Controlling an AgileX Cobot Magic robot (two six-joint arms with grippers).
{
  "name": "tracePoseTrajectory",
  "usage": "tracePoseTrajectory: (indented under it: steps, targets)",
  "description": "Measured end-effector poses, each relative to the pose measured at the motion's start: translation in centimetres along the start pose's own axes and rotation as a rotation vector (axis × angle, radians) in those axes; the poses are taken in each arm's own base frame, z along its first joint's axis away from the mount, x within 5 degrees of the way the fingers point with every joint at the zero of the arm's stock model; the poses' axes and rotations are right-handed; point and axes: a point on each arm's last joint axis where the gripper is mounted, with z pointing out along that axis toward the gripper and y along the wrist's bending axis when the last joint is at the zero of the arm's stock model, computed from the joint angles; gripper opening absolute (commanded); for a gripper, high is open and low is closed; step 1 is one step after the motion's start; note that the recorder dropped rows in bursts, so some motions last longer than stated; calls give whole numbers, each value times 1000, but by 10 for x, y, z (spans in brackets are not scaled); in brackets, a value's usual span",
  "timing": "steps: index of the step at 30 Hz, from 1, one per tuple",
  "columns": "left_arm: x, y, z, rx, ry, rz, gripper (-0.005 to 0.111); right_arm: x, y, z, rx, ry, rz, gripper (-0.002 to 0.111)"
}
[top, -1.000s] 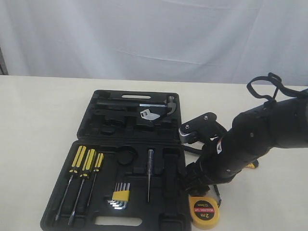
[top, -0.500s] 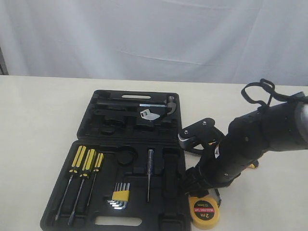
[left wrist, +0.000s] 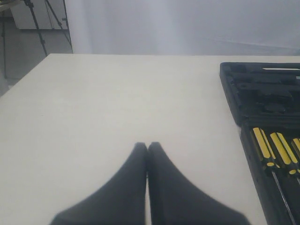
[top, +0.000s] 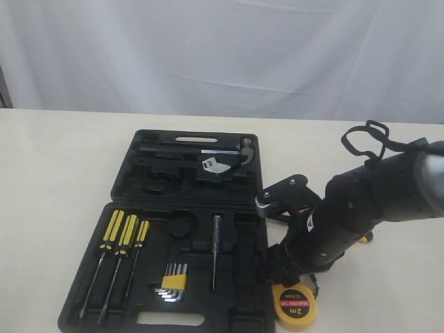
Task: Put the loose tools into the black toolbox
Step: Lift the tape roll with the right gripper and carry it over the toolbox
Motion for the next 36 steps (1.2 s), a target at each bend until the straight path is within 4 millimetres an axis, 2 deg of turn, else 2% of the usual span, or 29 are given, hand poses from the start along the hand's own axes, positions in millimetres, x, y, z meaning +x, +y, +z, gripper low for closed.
tracePoseTrajectory:
  steps: [3, 9, 11, 16, 19, 24, 28, 31, 36]
  targets:
    - [0, 0, 0, 0, 0, 0, 0, 0, 0, 0, 0, 0, 0, 57]
    - [0, 0, 0, 0, 0, 0, 0, 0, 0, 0, 0, -2, 2, 18]
    - [0, 0, 0, 0, 0, 0, 0, 0, 0, 0, 0, -2, 2, 13]
    - [0, 0, 0, 0, 0, 0, 0, 0, 0, -1, 0, -3, 4, 17]
    - [0, 0, 0, 0, 0, 0, 0, -2, 0, -9, 1, -21, 4, 18]
    - [0, 0, 0, 0, 0, 0, 0, -9, 0, -43, 1, -95, 48, 18]
    - [0, 0, 0, 0, 0, 0, 0, -18, 4, -74, -4, -85, 57, 18]
    - [0, 0, 0, 0, 0, 0, 0, -31, 15, -94, -17, -70, 22, 18]
    - [0, 0, 0, 0, 0, 0, 0, -66, 45, -120, -52, -125, -58, 18]
